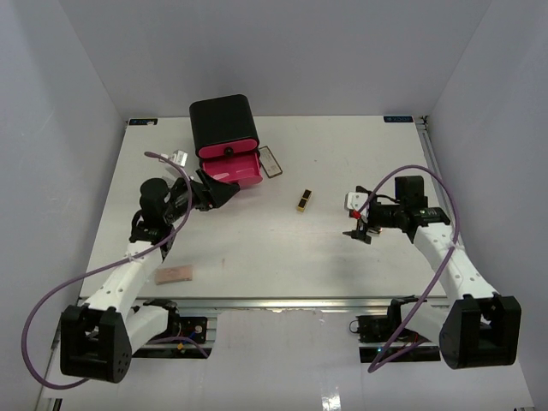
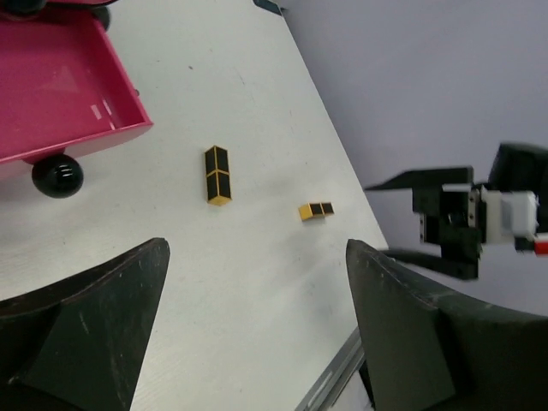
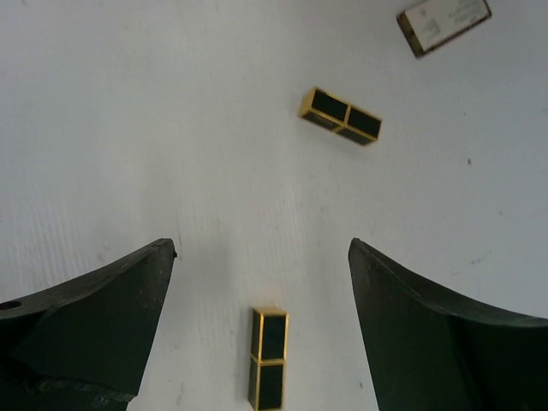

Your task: Organize the makeup

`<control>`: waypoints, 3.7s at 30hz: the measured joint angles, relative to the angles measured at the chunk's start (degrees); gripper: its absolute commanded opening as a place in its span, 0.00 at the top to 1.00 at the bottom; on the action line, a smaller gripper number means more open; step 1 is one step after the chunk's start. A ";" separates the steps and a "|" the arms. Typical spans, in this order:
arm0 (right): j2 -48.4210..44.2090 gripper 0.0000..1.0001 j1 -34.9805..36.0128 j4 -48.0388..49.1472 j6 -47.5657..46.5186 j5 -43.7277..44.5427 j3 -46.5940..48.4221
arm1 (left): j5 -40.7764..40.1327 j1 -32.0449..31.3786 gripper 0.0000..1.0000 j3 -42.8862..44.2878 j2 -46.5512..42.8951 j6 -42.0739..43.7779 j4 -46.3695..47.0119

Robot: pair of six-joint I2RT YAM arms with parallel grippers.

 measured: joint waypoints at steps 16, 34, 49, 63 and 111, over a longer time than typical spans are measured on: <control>20.79 0.17 -0.09 -8.68 -12.19 31.53 8.67 | -4.35 -0.02 0.02 5.43 -20.55 22.99 -25.33; 30.26 0.58 -0.07 -8.34 -7.69 35.31 10.99 | -8.59 -0.02 0.02 4.81 -25.39 24.42 -27.61; 24.76 0.52 18.72 -11.50 0.87 32.44 22.93 | -11.96 -0.02 0.02 4.65 -27.00 24.94 -27.90; 26.09 0.26 8.95 -12.53 -2.13 38.10 19.00 | -13.16 0.00 0.02 4.59 -27.64 25.13 -28.46; 59.27 0.92 41.29 -4.45 21.37 42.84 76.51 | -16.58 0.30 0.02 4.26 -31.39 25.25 -28.83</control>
